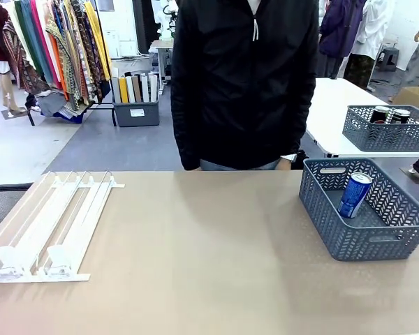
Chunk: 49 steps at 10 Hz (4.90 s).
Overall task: Retrieve and store the cans from the dispenser.
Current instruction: Pick up one can from the Automatic Can Dispenser and place it in the middle of the table.
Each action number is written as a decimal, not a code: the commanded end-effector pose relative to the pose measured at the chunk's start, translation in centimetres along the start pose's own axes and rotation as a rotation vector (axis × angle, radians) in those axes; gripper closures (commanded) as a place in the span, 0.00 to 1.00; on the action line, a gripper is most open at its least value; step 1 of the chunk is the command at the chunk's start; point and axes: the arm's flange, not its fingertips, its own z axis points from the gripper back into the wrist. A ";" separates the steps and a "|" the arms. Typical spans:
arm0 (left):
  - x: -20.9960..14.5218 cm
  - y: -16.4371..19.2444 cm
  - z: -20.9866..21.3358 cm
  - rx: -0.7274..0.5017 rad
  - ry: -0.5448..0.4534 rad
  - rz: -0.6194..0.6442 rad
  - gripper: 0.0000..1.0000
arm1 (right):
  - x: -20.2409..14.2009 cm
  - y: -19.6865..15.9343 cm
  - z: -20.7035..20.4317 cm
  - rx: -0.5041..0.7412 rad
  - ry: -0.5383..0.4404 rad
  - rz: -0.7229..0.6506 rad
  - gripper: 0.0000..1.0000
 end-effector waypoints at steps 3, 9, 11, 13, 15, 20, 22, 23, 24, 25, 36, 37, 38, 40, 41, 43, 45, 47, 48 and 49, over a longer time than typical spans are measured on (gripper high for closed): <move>0.1 0.8 1.0 -0.018 -0.034 0.025 1.00 | 0.2 0.1 -0.2 0.032 -0.019 0.026 0.00; 3.5 -4.2 -0.9 -0.071 -0.005 -0.071 1.00 | 0.2 0.1 -0.2 0.032 -0.019 0.026 0.00; 8.7 -14.8 -3.5 -0.163 0.051 -0.337 1.00 | 0.2 0.1 -0.2 0.032 -0.019 0.026 0.00; 11.1 -25.8 -7.9 -0.159 0.151 -0.527 1.00 | 0.2 0.1 -0.2 0.032 -0.019 0.026 0.00; 9.5 -36.3 -13.5 -0.088 0.283 -0.672 1.00 | 0.2 0.1 -0.2 0.032 -0.019 0.026 0.00; 2.8 -43.3 -24.0 0.102 0.313 -0.694 1.00 | 0.2 0.1 -0.2 0.032 -0.019 0.026 0.00; 1.2 -45.0 -26.5 0.049 0.336 -0.783 1.00 | 0.2 0.1 -0.2 0.032 -0.019 0.026 0.00; 0.5 -45.4 -27.2 0.017 0.344 -0.816 1.00 | 0.2 0.1 -0.2 0.032 -0.019 0.026 0.00; 0.1 -46.0 -27.9 0.007 0.371 -0.826 1.00 | 0.2 0.1 -0.2 0.032 -0.019 0.026 0.00; 0.3 -46.2 -27.0 0.061 0.352 -0.875 1.00 | 0.2 0.1 -0.2 0.032 -0.019 0.026 0.00; 5.5 -47.1 -34.7 0.039 0.496 -0.576 1.00 | 0.2 0.1 -0.2 0.032 -0.019 0.026 0.00; 5.5 -47.0 -34.9 0.025 0.508 -0.570 1.00 | 0.2 0.1 -0.2 0.032 -0.019 0.026 0.00; 5.6 -46.9 -35.2 0.022 0.514 -0.565 1.00 | 0.2 0.1 -0.2 0.032 -0.019 0.026 0.00; 5.8 -46.6 -35.0 0.021 0.520 -0.566 0.00 | 0.2 0.1 -0.2 0.032 -0.019 0.026 0.00; 6.1 -46.3 -34.2 0.015 0.501 -0.558 0.00 | 0.2 0.1 -0.2 0.032 -0.019 0.026 0.00; 7.5 -45.2 -31.0 -0.007 0.444 -0.537 0.00 | 0.2 0.1 -0.2 0.032 -0.019 0.026 0.00; 9.3 -42.2 -24.2 -0.058 0.401 -0.556 0.00 | 0.2 0.1 -0.2 0.032 -0.019 0.026 0.00; 11.5 -35.3 -17.8 -0.141 0.369 -0.523 0.00 | 0.2 0.1 -0.2 0.032 -0.019 0.026 0.00; 12.8 -30.2 -15.8 -0.205 0.379 -0.456 0.00 | 0.2 0.1 -0.2 0.032 -0.019 0.026 0.00; 13.7 -24.4 -14.3 -0.299 0.399 -0.384 0.00 | 0.2 0.1 -0.2 0.032 -0.019 0.026 0.00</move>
